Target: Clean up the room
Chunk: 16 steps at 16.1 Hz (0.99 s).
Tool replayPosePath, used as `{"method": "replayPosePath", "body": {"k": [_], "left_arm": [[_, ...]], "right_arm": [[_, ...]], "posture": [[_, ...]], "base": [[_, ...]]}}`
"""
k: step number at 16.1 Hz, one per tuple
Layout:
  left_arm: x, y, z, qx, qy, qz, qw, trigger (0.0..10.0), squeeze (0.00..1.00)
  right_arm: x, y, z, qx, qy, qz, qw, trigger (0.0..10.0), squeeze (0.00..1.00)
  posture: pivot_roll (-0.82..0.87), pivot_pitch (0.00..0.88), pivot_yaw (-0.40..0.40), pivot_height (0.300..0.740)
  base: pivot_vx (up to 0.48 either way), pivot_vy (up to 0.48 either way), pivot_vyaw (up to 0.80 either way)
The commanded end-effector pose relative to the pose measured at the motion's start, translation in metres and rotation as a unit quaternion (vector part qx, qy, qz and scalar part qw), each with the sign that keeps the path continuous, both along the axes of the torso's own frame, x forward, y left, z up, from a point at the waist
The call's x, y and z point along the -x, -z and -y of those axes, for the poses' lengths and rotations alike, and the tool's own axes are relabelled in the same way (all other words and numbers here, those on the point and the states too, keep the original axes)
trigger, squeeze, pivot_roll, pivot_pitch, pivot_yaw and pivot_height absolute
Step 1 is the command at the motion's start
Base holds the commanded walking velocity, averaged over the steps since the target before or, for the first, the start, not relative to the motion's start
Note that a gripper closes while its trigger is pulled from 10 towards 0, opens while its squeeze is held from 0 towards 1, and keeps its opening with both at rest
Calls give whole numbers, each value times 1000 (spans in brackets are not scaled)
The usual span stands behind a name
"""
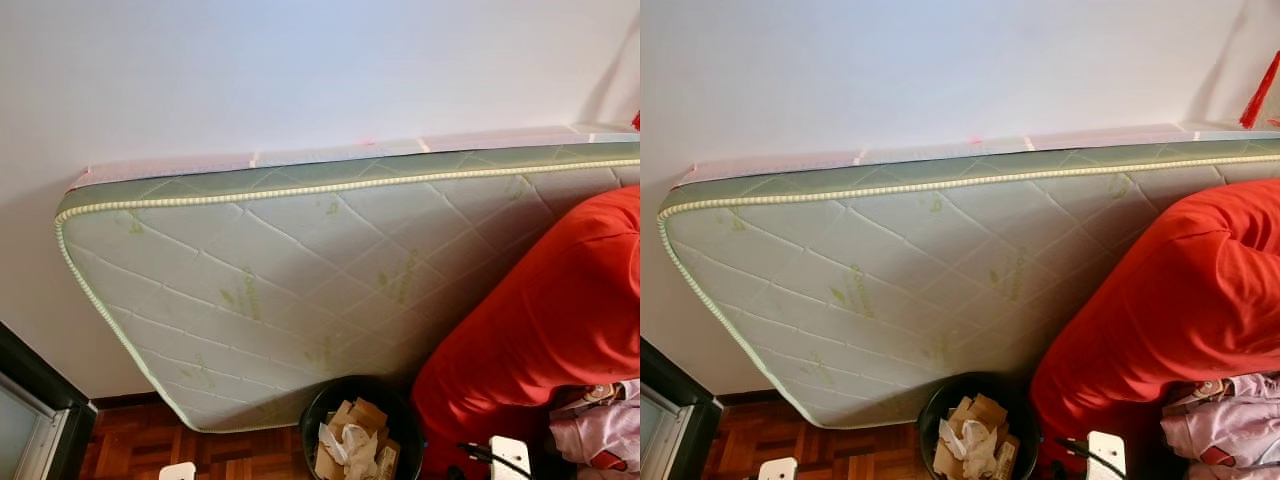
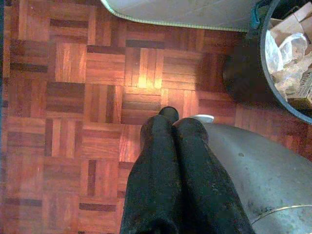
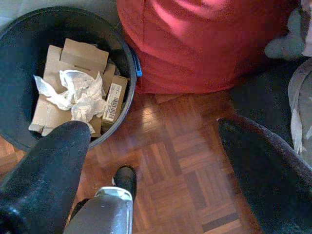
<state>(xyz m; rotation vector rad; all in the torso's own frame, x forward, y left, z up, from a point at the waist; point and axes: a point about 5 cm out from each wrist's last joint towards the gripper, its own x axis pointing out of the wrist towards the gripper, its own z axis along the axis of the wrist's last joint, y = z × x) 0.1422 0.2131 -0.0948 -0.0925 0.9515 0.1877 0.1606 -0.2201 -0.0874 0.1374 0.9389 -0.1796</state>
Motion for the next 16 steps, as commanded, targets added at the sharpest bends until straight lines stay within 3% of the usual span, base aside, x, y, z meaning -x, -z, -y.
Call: {"method": "replayPosePath", "body": {"k": [1, 8, 14, 16], "left_arm": [[10, 3, -2, -1, -2, -10, 1000, 10000, 0], [22, 2, -20, -7, -19, -9, 1000, 10000, 0], [10, -1, -19, -7, -19, 1, 1000, 10000, 0], [-8, -5, -11, -5, -12, 12, 1000, 10000, 0]], "right_arm": [[-3, -1, -1, -1, -2, 4, 1000, 10000, 0], [-7, -3, 0, 1, -10, 6, 1000, 10000, 0], [-9, -4, -1, -1, -16, 6, 1000, 10000, 0], [-9, -3, -1, -1, -15, 5, 1000, 10000, 0]], "posture": [[145, 0, -25, 740], [150, 0, -34, 740], [153, 0, -34, 740], [149, 0, -30, 740]], "base": [[0, 0, 0], [0, 0, 0], [-86, 0, 0], [-259, 0, 0]]}}
